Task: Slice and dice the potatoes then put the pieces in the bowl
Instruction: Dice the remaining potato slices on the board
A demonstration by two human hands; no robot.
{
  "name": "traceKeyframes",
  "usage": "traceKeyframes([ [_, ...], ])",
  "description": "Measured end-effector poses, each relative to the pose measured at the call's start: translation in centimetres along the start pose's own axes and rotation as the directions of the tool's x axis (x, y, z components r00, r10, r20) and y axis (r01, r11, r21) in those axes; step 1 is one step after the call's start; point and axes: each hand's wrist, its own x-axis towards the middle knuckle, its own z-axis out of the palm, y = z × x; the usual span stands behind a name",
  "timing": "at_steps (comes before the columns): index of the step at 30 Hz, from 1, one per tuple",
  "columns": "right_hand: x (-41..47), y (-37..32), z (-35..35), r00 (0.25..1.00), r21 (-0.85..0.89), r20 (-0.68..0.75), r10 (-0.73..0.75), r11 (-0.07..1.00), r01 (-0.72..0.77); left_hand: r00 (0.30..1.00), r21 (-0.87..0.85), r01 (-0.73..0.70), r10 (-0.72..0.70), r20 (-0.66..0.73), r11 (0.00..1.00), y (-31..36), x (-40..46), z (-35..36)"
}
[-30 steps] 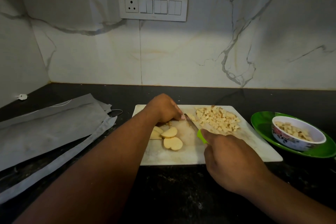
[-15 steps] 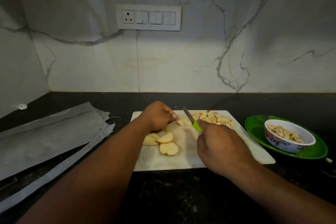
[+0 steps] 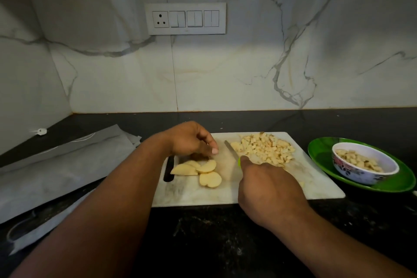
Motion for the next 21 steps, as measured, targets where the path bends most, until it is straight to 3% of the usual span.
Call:
traceKeyframes([
  [6, -0.1, 0.8, -0.3, 0.999, 0.033, -0.029, 0.034, 0.999, -0.034, 0.98, 0.214, -0.079, 0.036, 0.198, 0.974, 2.2, -2.2, -1.5],
  [10, 0.1, 0.7, -0.3, 0.999, 0.058, -0.044, -0.002, 0.998, 0.005, 0.919, 0.361, -0.047, -0.102, 0.382, 0.931, 3.5, -2.6, -0.7],
  [14, 0.1, 1.0, -0.3, 0.999, 0.11, -0.034, -0.012, 0.994, 0.015, 0.915, 0.513, -0.048, -0.168, 0.366, 0.857, 4.4, -2.5, 0.5],
  [21, 0.0, 1.2, -0.3, 0.999, 0.165, -0.047, -0.027, 0.986, 0.035, 0.948, 0.476, -0.059, -0.099, 0.301, 0.878, 3.6, -2.1, 0.6],
])
